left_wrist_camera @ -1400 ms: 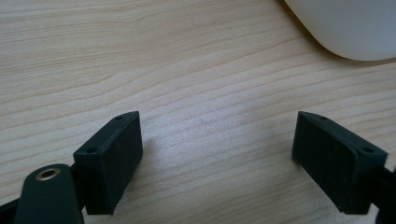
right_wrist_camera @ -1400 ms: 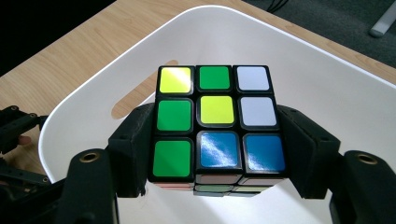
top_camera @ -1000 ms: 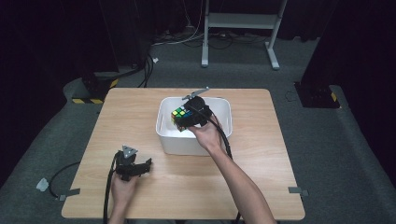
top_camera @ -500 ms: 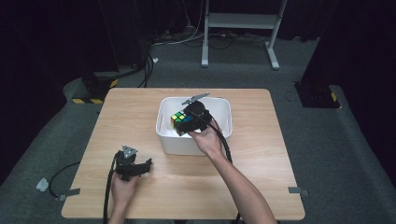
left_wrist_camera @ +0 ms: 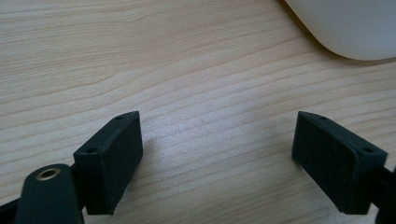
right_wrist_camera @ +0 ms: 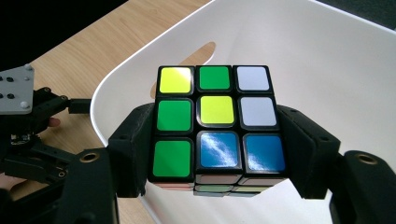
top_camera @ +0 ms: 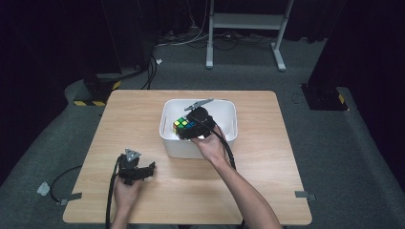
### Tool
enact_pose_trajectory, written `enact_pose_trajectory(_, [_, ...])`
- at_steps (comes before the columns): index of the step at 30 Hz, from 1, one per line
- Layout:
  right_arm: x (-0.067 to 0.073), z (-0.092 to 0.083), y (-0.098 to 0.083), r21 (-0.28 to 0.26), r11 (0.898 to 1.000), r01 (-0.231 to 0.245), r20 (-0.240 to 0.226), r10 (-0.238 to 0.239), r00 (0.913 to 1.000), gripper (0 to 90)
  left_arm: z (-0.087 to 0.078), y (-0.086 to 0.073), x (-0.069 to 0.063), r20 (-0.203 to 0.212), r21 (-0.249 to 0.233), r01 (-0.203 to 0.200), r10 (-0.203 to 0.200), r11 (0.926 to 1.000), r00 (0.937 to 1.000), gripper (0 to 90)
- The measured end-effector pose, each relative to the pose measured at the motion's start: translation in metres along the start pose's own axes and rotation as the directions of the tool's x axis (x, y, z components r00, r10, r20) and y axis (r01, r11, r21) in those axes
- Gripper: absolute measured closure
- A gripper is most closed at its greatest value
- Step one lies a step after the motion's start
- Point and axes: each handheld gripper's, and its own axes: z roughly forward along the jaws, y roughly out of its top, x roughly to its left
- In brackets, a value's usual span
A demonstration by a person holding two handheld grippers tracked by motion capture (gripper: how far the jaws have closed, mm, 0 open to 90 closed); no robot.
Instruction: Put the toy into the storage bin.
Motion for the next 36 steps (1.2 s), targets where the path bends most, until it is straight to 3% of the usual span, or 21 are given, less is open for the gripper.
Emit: enact_pose_trajectory(36, [0.019,0.016,0.007,0.011,1.0,0.025,-0.018,-0.025,0.9995,34.0,0.0,0.0,0.0,0.001,-0.001,0.001,-0.001,1.0,1.0,16.4])
